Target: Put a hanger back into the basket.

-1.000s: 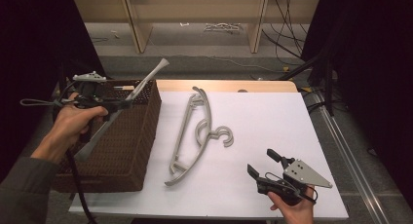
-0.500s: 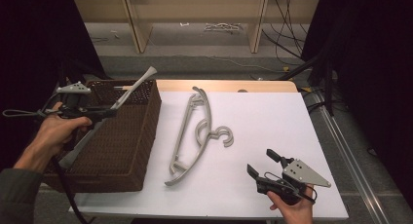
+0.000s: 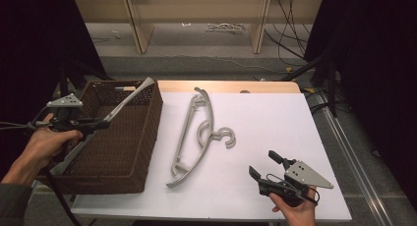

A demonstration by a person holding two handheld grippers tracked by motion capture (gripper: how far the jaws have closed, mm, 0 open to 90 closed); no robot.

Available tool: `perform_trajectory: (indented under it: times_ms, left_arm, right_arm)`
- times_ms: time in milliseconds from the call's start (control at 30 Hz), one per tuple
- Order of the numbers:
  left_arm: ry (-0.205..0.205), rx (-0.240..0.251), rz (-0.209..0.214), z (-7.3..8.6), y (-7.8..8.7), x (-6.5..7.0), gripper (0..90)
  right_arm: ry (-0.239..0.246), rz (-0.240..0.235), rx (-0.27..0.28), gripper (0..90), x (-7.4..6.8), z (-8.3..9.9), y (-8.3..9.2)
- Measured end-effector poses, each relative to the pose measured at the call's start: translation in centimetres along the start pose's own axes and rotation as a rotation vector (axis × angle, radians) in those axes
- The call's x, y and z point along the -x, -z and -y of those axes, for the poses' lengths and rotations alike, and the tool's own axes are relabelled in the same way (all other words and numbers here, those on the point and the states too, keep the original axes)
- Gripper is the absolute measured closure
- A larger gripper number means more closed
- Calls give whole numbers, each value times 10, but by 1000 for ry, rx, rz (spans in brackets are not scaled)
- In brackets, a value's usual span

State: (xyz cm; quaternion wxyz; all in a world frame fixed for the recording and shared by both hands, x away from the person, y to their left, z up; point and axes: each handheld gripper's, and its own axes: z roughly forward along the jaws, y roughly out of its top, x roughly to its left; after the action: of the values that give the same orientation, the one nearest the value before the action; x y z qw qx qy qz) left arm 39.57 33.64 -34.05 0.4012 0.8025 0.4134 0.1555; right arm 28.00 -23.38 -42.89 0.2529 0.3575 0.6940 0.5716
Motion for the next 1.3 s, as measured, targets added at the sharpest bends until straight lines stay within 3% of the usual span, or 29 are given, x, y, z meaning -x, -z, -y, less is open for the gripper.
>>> perform_trajectory:
  times_ms: [67, 267, 300, 567, 833, 933, 1000, 1100, 1300]
  left_arm:
    - [-12, -18, -4, 4, 0, -3, 822]
    - [6, -52, -26, 14, -7, -12, 822]
    - [-18, -85, -28, 14, -8, -14, 821]
    - [7, -149, -38, 19, -33, -10, 810]
    - [-7, -273, -10, 30, -53, -8, 804]
    - [-2, -271, -24, 34, -56, -7, 791]
    - [26, -269, -14, 36, -55, -8, 737]
    - [17, -281, -10, 37, -52, -8, 706]
    - [60, -201, -16, 31, -42, 0, 514]
  right_arm:
    - [1, 2, 0, 195, 0, 0, 0]
    - [4, 10, -9, 196, 0, 0, 0]
    - [3, 5, -11, 196, 0, 0, 0]
    - [5, 5, -4, 199, 0, 0, -1]
    - [3, 2, -8, 199, -1, 1, -1]
    - [4, 2, -6, 198, -1, 0, -1]
    - [3, 0, -11, 198, -1, 1, -1]
    - [4, 0, -7, 199, -1, 0, -1]
    - [3, -2, -13, 198, -1, 1, -1]
